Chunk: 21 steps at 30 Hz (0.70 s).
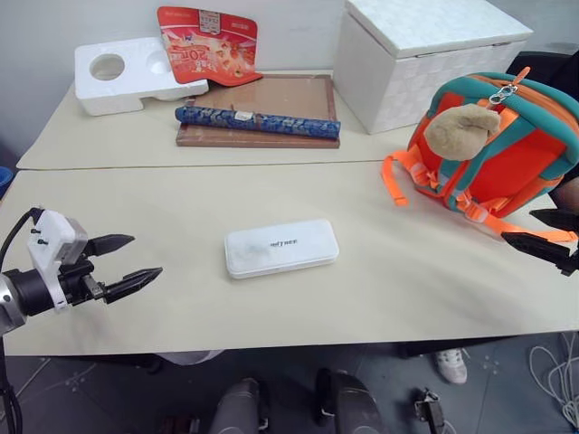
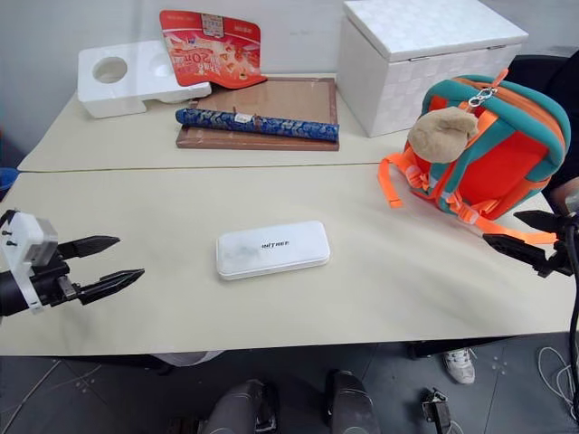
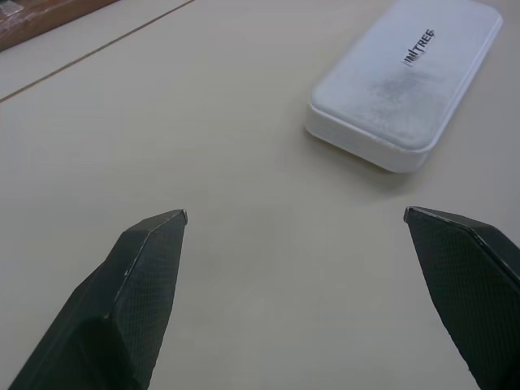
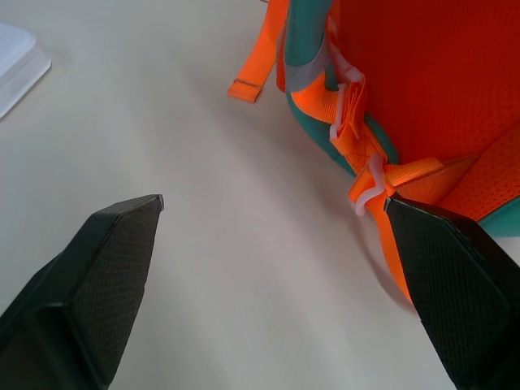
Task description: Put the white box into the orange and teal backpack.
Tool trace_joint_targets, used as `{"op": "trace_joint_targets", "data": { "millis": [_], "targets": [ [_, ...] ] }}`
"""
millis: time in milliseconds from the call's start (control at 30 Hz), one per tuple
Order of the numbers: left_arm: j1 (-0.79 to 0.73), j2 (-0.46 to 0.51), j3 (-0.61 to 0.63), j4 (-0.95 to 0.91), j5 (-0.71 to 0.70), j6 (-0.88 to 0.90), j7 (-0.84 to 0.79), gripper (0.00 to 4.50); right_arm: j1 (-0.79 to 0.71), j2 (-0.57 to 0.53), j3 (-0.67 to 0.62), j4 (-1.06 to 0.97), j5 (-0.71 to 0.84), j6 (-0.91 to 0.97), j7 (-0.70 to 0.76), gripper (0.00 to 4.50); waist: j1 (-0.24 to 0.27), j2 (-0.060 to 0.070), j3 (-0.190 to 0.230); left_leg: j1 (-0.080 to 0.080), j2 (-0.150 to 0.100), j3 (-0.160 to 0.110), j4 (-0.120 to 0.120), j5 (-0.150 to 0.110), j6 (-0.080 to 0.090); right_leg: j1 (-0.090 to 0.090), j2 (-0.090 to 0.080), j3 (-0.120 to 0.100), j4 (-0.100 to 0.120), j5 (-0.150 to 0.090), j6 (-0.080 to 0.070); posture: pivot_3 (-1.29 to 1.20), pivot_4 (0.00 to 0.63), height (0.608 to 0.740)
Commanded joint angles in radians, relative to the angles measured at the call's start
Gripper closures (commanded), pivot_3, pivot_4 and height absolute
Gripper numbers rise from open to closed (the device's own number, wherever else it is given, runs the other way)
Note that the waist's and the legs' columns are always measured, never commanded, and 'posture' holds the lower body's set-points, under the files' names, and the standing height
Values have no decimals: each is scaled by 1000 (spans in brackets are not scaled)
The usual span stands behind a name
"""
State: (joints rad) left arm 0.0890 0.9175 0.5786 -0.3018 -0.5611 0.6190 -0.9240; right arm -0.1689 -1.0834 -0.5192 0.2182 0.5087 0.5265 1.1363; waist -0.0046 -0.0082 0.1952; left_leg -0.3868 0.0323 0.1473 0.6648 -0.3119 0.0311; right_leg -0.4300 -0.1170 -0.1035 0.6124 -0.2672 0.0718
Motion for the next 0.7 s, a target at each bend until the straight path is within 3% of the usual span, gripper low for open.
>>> {"op": "trace_joint_targets", "data": {
  "millis": [33, 700],
  "targets": [
    [2, 1, -12, 2, 23, -36, 4, 0, 14, 3, -45, -33, 17, -5, -7, 27, 0, 0, 0, 0, 0, 0, 0, 1, 1, 0, 0, 0, 0, 0, 0, 0, 150, 740],
    [-20, 4, -58, 28, 43, -42, 37, 0, 36, -26, -46, -42, 4, -38, -30, 27, 0, 0, 0, 0, 0, 0, 0, 1, 1, 0, 0, 0, 0, 0, 0, 0, 150, 740]
  ]
}}
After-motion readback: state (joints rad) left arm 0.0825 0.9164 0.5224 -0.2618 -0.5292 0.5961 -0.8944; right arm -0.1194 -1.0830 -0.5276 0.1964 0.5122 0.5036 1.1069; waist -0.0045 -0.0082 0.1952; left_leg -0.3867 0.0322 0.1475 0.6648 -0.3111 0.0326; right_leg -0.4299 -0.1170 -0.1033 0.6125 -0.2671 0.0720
